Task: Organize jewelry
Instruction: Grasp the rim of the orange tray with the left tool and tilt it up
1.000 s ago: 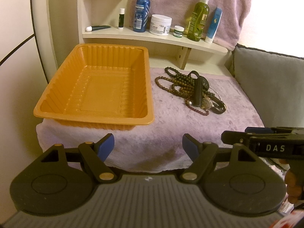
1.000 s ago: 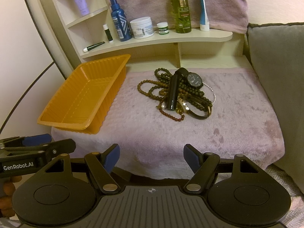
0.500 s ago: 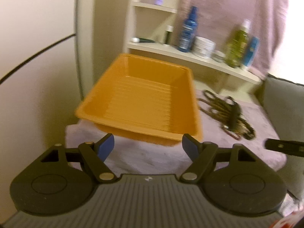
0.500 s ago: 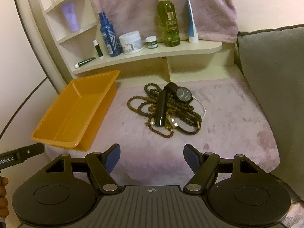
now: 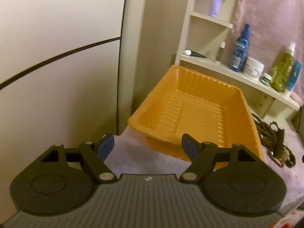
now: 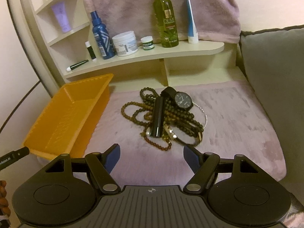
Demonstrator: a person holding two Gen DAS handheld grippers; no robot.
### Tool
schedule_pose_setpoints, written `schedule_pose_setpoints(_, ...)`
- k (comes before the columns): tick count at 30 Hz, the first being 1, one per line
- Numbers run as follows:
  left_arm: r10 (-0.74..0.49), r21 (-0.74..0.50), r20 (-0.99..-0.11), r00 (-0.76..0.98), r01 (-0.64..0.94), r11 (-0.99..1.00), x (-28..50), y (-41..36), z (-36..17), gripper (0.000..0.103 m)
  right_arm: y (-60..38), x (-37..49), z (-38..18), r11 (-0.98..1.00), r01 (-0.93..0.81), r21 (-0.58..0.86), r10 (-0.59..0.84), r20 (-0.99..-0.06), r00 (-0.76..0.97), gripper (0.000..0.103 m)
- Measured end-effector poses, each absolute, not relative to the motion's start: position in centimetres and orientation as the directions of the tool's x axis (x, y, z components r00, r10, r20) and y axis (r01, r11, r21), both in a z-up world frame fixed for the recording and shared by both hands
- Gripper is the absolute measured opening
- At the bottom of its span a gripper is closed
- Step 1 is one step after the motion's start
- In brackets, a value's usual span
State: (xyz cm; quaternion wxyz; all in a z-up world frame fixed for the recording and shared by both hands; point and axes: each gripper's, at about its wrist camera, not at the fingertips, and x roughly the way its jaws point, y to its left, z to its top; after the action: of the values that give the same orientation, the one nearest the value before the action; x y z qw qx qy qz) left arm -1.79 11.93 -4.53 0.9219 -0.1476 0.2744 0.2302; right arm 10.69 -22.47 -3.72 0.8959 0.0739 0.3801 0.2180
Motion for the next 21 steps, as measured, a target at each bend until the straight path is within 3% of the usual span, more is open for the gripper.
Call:
schedule_pose_setpoints(11,0.320,-0.261,-0.530,0.785,-0.511,0.819,1.4,13.8,-7.0,0.068,-21.7,13.9,-4.7,0.912,-0.294,0.285,0.409,-0.670,0.619,0.074)
schedule_pose_setpoints(21,0.337,-0.221,-0.516,0.787,-0.503,0.835,3.9,13.6,-8.5,0.054,-21.6,15.0,-6.1,0.921,-0.265,0.285,0.389,-0.705,0.593,0.074)
